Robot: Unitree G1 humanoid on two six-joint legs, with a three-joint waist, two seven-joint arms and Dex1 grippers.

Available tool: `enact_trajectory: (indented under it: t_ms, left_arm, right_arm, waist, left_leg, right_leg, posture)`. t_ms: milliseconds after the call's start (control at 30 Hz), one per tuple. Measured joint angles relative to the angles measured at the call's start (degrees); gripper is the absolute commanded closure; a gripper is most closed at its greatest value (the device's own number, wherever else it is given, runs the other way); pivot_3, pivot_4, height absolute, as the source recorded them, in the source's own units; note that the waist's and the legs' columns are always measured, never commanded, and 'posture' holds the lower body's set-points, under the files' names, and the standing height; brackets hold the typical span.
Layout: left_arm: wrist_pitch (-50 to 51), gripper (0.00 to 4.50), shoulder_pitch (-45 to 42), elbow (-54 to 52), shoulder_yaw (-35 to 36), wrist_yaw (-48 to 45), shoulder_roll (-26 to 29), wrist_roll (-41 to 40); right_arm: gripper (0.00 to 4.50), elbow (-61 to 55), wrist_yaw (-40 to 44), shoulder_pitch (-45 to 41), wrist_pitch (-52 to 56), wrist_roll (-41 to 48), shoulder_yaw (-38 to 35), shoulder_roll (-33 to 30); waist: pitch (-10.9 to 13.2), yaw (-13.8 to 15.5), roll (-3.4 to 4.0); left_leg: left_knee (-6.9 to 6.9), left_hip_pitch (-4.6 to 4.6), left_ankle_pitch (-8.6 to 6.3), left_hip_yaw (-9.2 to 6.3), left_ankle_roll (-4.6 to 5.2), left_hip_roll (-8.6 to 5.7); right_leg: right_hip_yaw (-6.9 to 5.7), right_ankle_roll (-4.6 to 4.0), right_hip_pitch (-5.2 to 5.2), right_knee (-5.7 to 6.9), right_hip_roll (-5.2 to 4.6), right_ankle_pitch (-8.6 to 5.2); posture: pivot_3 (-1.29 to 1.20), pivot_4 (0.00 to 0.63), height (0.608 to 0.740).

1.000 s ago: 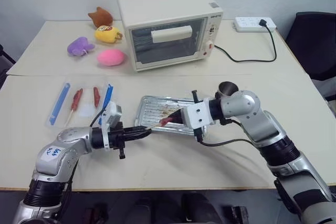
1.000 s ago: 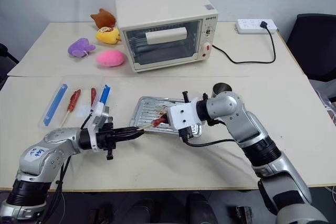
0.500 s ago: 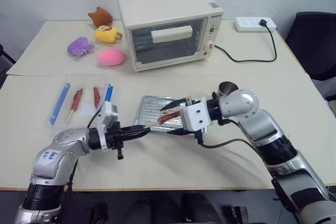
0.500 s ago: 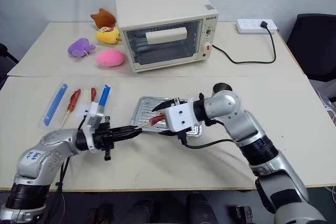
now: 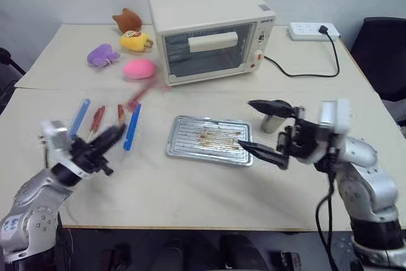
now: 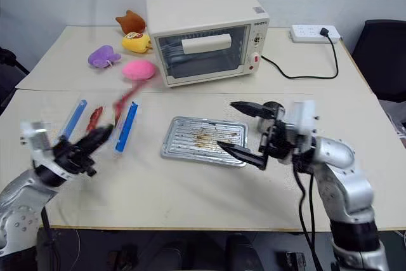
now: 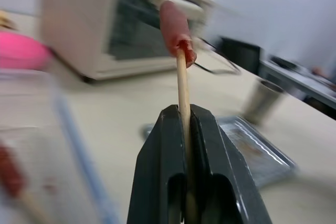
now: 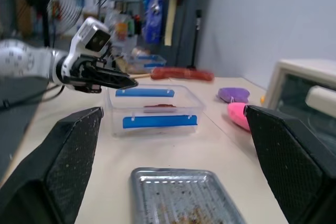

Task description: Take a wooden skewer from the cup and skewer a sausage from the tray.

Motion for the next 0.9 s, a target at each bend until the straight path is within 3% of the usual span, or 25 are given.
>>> enact_trajectory:
  t_ms: [167, 367, 667, 767, 867, 900]
  left_arm:
    - [-2.21, 4.5, -0.83, 2.15, 1.73, 11.26, -3.19, 3.3]
    - [-1.93, 4.5, -1.8, 4.31, 0.09, 15.4, -3.19, 5.19]
    - [-0.84, 2.35, -1.24, 3.77, -2.8, 13.67, -0.98, 5.07]
    - [-0.77, 1.62, 0.93, 0.31, -2.8, 8.8, 2.79, 4.15]
    - [-2.27, 0.94, 5.34, -5.4, -4.88, -2.39, 10.82, 4.39]
    - [-2.88, 0.94, 6.43, -6.85, -5.46, -5.35, 12.89, 4.53]
  right_arm:
    - [0.02, -2.25, -4.75, 6.11, -0.9, -0.26, -2.46, 1.07]
    - [0.02, -4.78, -5.87, 10.03, -3.66, -2.72, -1.48, 2.18]
    - [0.0, -4.64, -3.39, 12.38, -7.2, -7.34, 0.57, 0.1]
    - [0.0, -3.96, 1.52, 15.6, -10.14, -11.01, 1.14, -3.62]
    - [0.0, -2.93, 4.24, 17.82, -12.17, -11.87, 1.02, -5.09]
    - [0.0, -2.66, 4.91, 18.61, -12.56, -12.17, 0.92, -5.58]
  waist:
    - [-0.04, 0.6, -0.07]
    - [-0.07, 0.69, -0.13]
    - [-0.08, 0.66, -0.14]
    - [-0.06, 0.67, -0.17]
    - [-0.05, 0.61, -0.13]
    - [-0.05, 0.61, -0.13]
  left_leg:
    - [-0.02, 0.05, 0.0, 0.01, 0.0, -0.01]
    - [-0.02, 0.06, 0.0, 0.01, 0.0, -0.02]
    - [-0.04, 0.06, 0.0, 0.01, 0.0, -0.01]
    - [-0.09, 0.05, 0.0, -0.01, 0.0, 0.0]
    - [-0.15, 0.12, 0.0, 0.01, 0.0, -0.01]
    - [-0.17, 0.12, 0.0, 0.01, 0.0, 0.0]
  right_leg:
    - [0.02, 0.01, 0.03, 0.01, 0.01, 0.01]
    - [0.02, 0.01, 0.05, -0.01, 0.01, 0.01]
    - [0.02, 0.01, 0.04, -0.02, 0.01, 0.01]
    - [0.01, 0.01, 0.06, -0.09, 0.01, 0.01]
    - [0.04, 0.0, 0.1, -0.11, -0.01, 0.0]
    - [0.03, -0.01, 0.11, -0.14, -0.01, 0.0]
  posture:
    - [0.0, 0.15, 0.74]
    - [0.0, 0.15, 0.74]
    - [0.0, 0.15, 0.74]
    - [0.0, 0.15, 0.74]
    - [0.0, 0.15, 0.74]
    - [0.0, 0.15, 0.74]
